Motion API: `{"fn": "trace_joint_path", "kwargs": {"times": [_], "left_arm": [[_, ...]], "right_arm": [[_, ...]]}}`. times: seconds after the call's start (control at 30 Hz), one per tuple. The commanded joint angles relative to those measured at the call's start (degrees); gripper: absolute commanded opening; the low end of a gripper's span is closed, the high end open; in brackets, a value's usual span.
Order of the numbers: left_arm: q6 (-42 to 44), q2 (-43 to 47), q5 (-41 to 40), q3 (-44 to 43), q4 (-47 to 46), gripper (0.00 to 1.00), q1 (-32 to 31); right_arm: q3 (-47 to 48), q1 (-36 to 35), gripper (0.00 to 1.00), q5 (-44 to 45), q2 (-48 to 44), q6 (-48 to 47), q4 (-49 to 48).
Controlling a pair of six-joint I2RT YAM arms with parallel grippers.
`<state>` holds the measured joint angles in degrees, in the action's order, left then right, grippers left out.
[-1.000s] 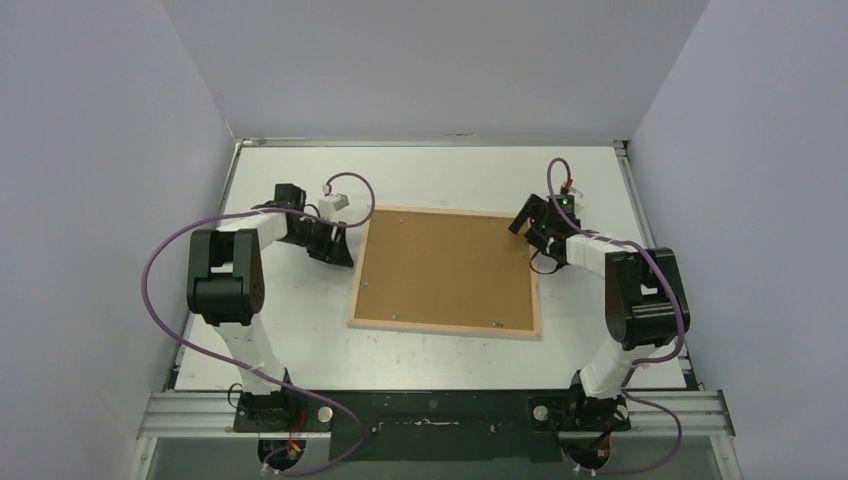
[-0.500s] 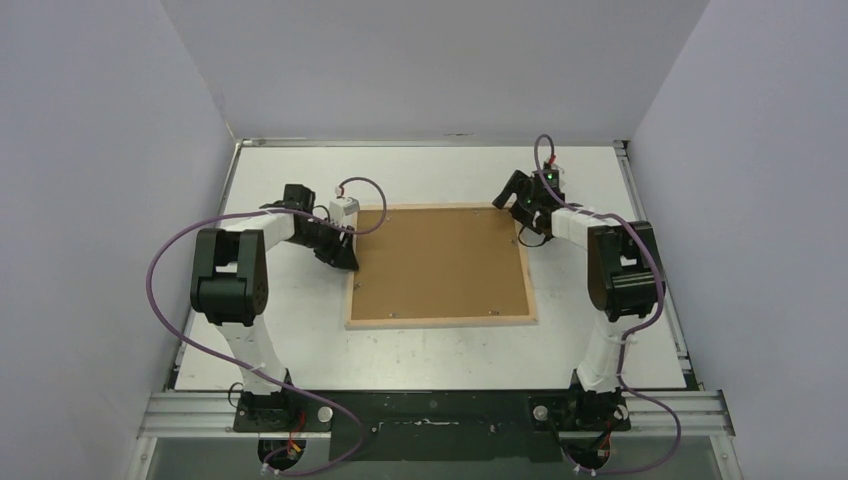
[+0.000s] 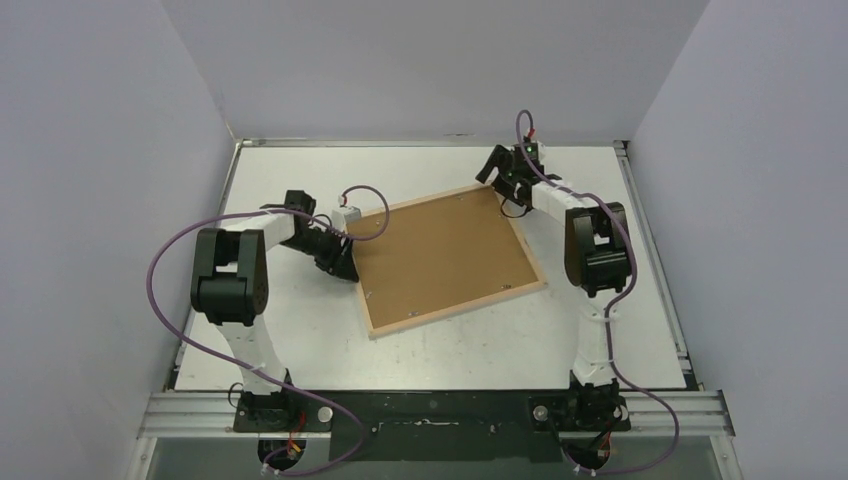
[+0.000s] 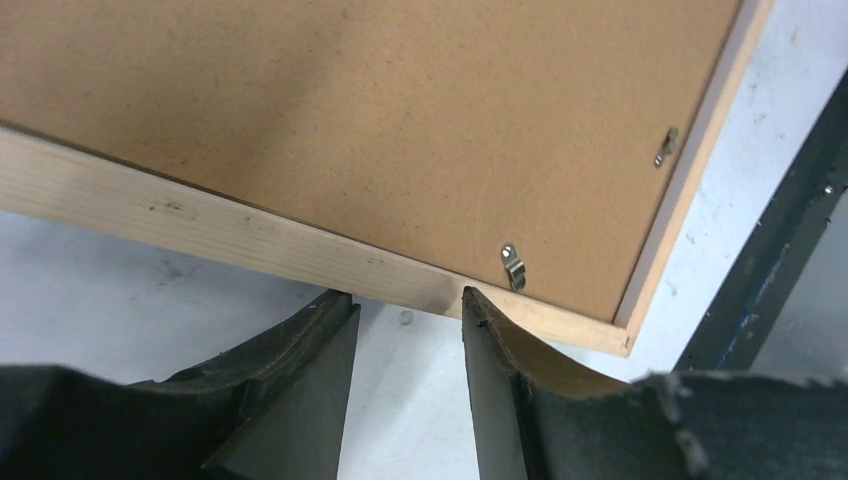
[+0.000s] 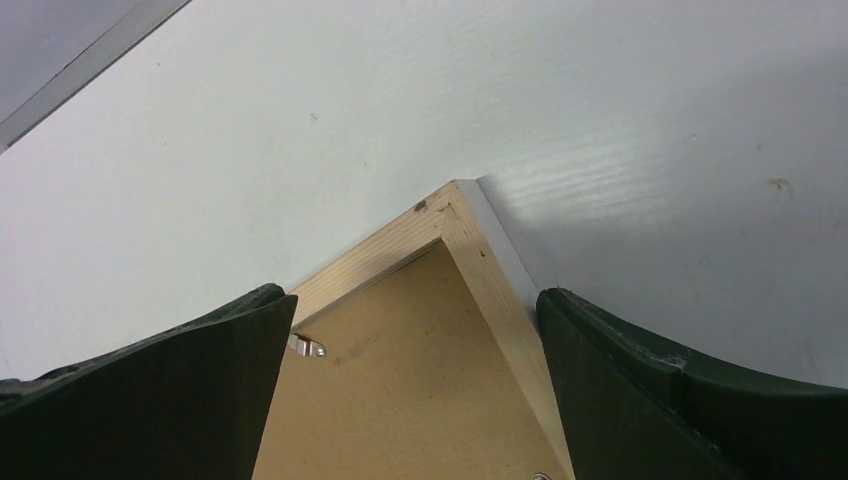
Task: Put the photo into the frame
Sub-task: Adjust the photo frame at the center of the board, then install the photo frame at the center of the board.
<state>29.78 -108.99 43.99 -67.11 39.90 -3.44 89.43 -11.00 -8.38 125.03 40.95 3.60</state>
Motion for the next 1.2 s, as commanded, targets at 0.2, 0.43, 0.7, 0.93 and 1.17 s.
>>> {"fn": "trace_joint_path", "kwargs": {"times": [0.2,0.43,0.7,0.93,1.17], "left_arm": [[5.45,1.3,6.11,-1.28,6.35,0.4,1.57],[5.76,1.81,4.24,-8.46,9.38,0.4,7.12],[-6.18,-5.85,-1.85,-20.56,-3.03,0.48,7.73],[-11.81,-13.24,-5.18,-29.43,-8.07,0.59,4.87],[-14.08,-20.56,-6.22,-38.72,-7.91,0.6,4.54]], "right_arm": [[-1.94,-4.28,0.94,21.9,-11.94,-2.43,3.77],[-17.39,-12.84,0.93,29.29,-30.03,1.86,3.64],[-33.28,-32.07,0.94,19.15,-34.28,18.55,-8.65],[-31.7,-38.73,0.95,18.5,-29.73,21.95,-13.39],[-32.07,-41.62,0.97,16.67,-25.8,26.93,-18.21]]}}
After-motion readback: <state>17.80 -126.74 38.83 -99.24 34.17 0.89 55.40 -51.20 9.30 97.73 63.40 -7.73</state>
